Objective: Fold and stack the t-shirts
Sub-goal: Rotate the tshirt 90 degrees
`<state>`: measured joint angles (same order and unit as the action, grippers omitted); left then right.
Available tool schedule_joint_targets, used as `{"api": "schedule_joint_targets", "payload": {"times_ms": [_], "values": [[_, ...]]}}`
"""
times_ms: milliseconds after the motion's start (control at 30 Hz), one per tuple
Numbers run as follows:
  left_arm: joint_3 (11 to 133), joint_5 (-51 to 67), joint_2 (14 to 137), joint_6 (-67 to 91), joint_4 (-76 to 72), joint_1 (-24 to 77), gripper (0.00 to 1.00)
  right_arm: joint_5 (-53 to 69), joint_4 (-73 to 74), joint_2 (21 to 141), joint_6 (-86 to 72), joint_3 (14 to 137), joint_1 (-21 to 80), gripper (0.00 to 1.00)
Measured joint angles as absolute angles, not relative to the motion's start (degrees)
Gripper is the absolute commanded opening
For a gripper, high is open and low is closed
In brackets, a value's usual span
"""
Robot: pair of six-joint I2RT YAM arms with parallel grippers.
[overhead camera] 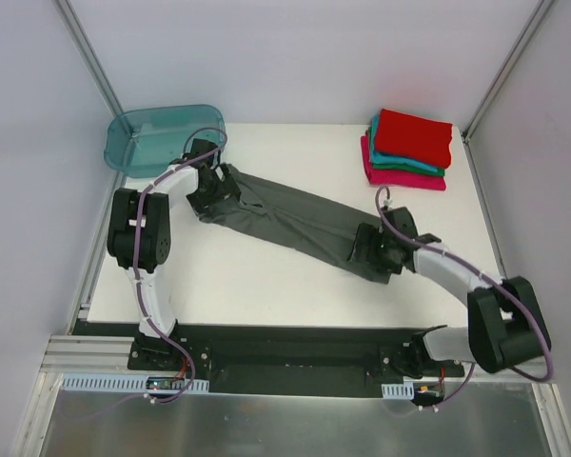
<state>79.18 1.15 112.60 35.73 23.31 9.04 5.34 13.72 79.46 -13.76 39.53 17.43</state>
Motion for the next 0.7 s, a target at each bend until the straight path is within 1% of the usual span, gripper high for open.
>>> {"api": "schedule_joint_targets", "payload": {"times_ms": [133,167,200,233,267,367,467,600,700], "values": [[84.1,4.7,116.1,36.9,23.3,9.0,0.99,5.6,13.6,69.5,-19.7,31.7,26.4,0.96],[85.8,5.7,117.3,37.1,23.2,9.0,0.78,5.8,13.7,67.0,-21.8,30.0,29.5,0.96],[87.6,6.6,118.5,37.5,23.2,9.1,0.84,5.9,13.9,64.8,-24.1,28.6,32.9,0.96],[89.1,7.3,119.6,38.5,23.2,9.3,0.94,6.2,14.0,63.1,-26.4,27.5,36.7,0.96],[91.1,7.5,121.1,39.0,23.1,9.6,0.99,6.7,14.1,62.1,-28.7,26.8,40.7,0.96],[98.5,9.2,125.9,41.4,23.2,11.2,0.99,7.9,13.5,62.4,-33.8,26.5,51.3,0.96],[106.1,9.3,130.8,43.0,23.4,13.3,0.98,10.1,13.1,66.6,-34.9,28.9,58.3,0.96],[109.1,7.9,132.6,43.5,24.2,14.7,0.99,11.0,14.1,73.9,-32.8,35.1,62.9,0.96],[109.1,6.4,132.1,43.2,25.9,14.8,0.99,10.1,15.1,72.9,-29.9,37.1,63.4,0.96]]}}
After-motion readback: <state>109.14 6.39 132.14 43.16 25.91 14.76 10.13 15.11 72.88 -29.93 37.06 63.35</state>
